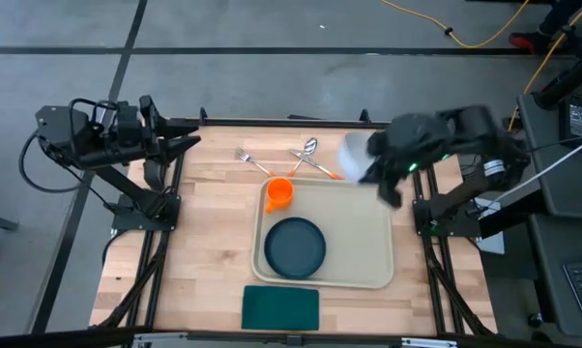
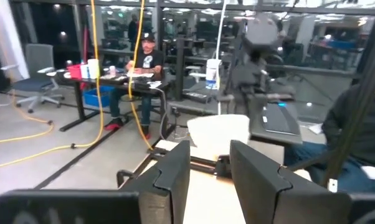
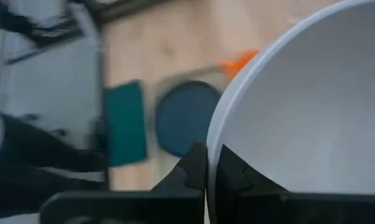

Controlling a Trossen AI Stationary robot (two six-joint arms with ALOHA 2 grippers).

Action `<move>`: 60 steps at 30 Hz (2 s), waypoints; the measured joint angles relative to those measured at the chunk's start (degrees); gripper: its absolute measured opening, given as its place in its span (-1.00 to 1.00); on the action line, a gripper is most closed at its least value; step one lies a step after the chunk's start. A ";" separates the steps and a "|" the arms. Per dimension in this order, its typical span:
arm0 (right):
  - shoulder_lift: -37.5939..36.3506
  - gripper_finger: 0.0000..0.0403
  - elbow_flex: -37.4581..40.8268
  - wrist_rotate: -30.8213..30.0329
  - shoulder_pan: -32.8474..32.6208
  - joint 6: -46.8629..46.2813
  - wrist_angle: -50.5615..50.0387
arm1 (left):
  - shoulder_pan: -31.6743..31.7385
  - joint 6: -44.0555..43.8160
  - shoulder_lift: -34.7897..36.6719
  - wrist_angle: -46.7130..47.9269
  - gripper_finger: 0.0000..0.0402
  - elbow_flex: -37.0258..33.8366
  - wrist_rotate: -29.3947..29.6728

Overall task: Set up tray
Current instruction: Put the white bowl on top of the black plate

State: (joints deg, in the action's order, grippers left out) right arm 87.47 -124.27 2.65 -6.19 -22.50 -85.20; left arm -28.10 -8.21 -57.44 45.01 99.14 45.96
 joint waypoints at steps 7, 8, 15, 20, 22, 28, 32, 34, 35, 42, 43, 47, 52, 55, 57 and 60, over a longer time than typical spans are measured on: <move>10.36 -0.97 -1.00 3.85 -11.91 -5.83 13.57 | 0.00 -0.17 -0.06 0.44 -0.47 0.01 -3.98; 11.98 -0.97 -1.92 4.04 -13.00 -6.15 13.76 | 0.00 -0.16 -0.08 0.69 -0.47 0.01 -4.49; 21.20 -0.97 -6.75 1.13 -16.82 -5.79 11.18 | 0.01 -2.16 -0.16 1.55 -0.47 0.01 -5.41; 26.10 -0.97 -5.65 -8.10 -16.93 -5.50 7.42 | 0.02 -3.48 -0.83 1.56 -0.47 0.01 -5.36; 28.38 -0.97 -5.25 -10.55 -16.88 -4.79 6.22 | 0.02 -3.28 -1.10 1.77 -0.47 0.01 -6.00; 33.58 -0.97 -5.11 -10.62 -18.01 -3.98 5.61 | 0.07 -5.98 -2.16 4.42 -0.47 -0.03 -6.30; 37.00 -0.97 -5.12 -10.55 -18.68 -1.58 5.90 | 0.07 -8.89 -2.48 6.46 -0.47 -0.03 -4.24; 38.76 -0.97 -5.11 -11.02 -18.74 -0.06 6.78 | 0.07 -10.23 -2.78 7.43 -0.47 -0.07 -3.33; 39.61 -0.97 -5.11 -11.24 -18.74 0.77 7.44 | 0.06 -10.89 -2.96 7.31 -0.47 -0.27 -3.16; 45.12 -0.97 -5.11 -12.00 -18.09 3.62 10.68 | 0.02 -14.66 -4.14 7.50 -0.47 -2.75 -3.06; 45.48 -0.97 -5.11 -12.02 -17.94 3.61 10.52 | 0.02 -15.19 -4.27 7.53 -0.47 -3.24 -3.17; 46.53 -0.96 -4.82 -12.24 -17.43 3.96 10.99 | 0.02 -17.19 -4.45 7.56 -0.47 -5.03 -3.55; 46.62 -0.97 -2.08 -10.91 -17.21 4.19 12.88 | 0.02 -18.23 -5.02 7.31 -0.47 -5.37 -3.57; 46.68 -0.97 0.64 -9.66 -17.23 3.70 15.89 | 0.02 -18.23 -5.06 7.15 -0.47 -5.37 -3.57; 46.68 -0.97 2.25 -8.56 -17.23 3.53 16.43 | 0.02 -18.20 -5.04 7.13 -0.47 -5.37 -3.51; 46.65 -0.97 4.31 -8.31 -17.28 3.52 18.60 | 0.02 -18.20 -5.06 7.11 -0.47 -5.37 -3.20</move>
State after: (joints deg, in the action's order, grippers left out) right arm 134.12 -119.96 -5.66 -23.46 -18.98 -66.60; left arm -28.08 -26.41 -62.50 52.12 93.78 42.76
